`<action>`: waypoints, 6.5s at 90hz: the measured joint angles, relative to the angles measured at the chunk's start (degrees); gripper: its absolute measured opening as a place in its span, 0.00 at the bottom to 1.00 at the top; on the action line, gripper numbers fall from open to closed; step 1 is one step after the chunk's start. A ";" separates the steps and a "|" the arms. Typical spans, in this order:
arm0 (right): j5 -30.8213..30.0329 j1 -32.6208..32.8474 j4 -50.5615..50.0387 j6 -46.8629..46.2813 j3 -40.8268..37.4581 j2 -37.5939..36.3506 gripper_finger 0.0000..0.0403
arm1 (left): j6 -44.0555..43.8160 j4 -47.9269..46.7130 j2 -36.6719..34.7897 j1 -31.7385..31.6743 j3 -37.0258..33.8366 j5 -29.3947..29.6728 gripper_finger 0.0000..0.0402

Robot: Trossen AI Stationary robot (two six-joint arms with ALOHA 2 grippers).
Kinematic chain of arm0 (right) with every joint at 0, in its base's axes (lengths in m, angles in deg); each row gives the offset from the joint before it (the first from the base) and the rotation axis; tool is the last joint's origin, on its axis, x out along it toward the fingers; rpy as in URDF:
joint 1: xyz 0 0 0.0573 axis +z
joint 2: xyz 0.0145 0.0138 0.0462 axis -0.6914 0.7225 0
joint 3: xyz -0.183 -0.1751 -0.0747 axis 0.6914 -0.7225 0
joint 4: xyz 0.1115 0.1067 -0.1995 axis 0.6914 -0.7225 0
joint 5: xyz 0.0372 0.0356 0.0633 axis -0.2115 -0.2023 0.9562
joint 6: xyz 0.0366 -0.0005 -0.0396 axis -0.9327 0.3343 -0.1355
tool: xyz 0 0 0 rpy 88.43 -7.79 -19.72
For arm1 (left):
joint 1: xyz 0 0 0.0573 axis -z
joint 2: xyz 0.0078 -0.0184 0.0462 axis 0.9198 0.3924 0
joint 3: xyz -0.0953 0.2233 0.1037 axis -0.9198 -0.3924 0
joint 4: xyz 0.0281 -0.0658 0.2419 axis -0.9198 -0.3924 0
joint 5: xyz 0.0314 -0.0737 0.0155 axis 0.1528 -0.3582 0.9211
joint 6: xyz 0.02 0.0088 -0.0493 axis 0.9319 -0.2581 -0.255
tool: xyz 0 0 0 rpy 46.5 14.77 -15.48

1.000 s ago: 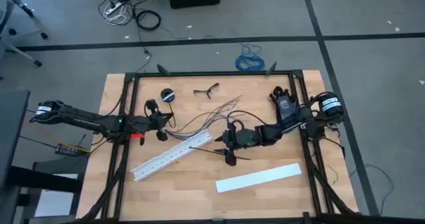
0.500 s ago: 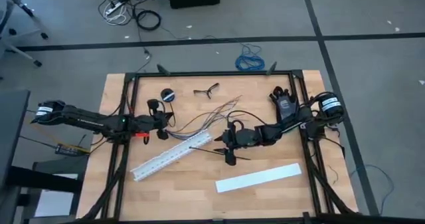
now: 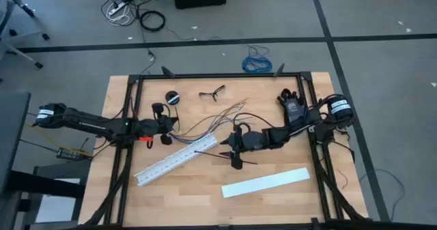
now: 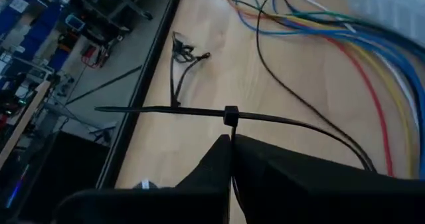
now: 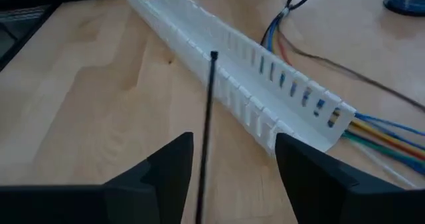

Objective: Ziptie cables
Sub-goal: Wrap the cable wires with the black zip tie

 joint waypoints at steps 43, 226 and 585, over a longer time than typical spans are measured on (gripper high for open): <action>4.75 -10.84 -24.27 7.29 20.74 -0.04 0.49 | 2.18 -7.21 -13.08 4.03 11.74 -3.88 0.00; 10.32 -13.24 -62.75 9.47 89.24 52.34 0.01 | 1.80 -16.06 -30.89 3.94 17.51 -2.52 0.00; 17.34 -13.30 -105.29 23.34 90.53 25.75 0.59 | -10.38 -7.22 3.20 -10.14 12.94 -27.08 0.00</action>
